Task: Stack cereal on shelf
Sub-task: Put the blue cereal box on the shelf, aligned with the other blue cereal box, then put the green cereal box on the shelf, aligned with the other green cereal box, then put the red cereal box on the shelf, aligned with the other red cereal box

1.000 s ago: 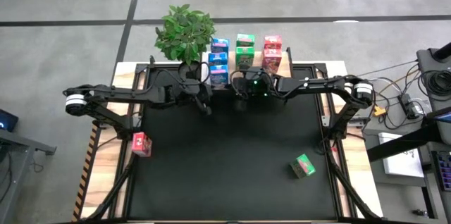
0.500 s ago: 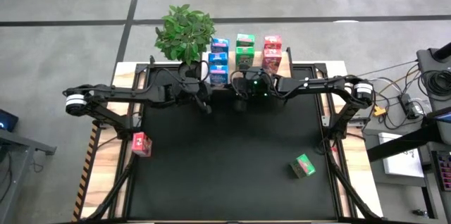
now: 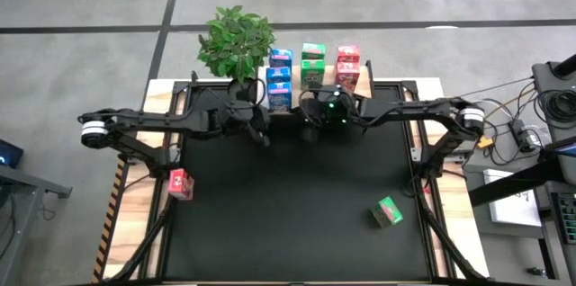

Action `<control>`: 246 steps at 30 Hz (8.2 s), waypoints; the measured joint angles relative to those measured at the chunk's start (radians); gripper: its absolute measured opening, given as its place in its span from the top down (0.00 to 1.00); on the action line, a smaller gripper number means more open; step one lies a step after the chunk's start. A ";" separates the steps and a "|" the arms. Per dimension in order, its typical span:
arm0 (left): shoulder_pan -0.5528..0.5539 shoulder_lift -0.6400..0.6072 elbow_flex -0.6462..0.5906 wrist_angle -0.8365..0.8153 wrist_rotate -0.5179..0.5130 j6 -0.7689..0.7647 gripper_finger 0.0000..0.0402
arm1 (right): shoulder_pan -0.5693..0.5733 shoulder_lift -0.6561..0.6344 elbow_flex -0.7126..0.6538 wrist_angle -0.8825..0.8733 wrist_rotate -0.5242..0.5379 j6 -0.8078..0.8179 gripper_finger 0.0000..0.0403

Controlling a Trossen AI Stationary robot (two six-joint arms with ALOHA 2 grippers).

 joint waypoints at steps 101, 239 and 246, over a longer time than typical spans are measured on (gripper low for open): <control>-0.472 -0.139 0.048 0.040 -0.138 0.074 0.85 | 0.295 -0.051 0.685 -1.422 0.178 0.816 0.76; -0.469 -0.140 0.064 0.021 -0.183 0.107 0.85 | -0.070 0.076 0.747 -1.299 0.231 0.112 0.97; -0.469 -0.140 0.064 0.014 -0.183 0.105 0.85 | -0.067 0.073 0.812 -1.169 0.228 0.094 0.97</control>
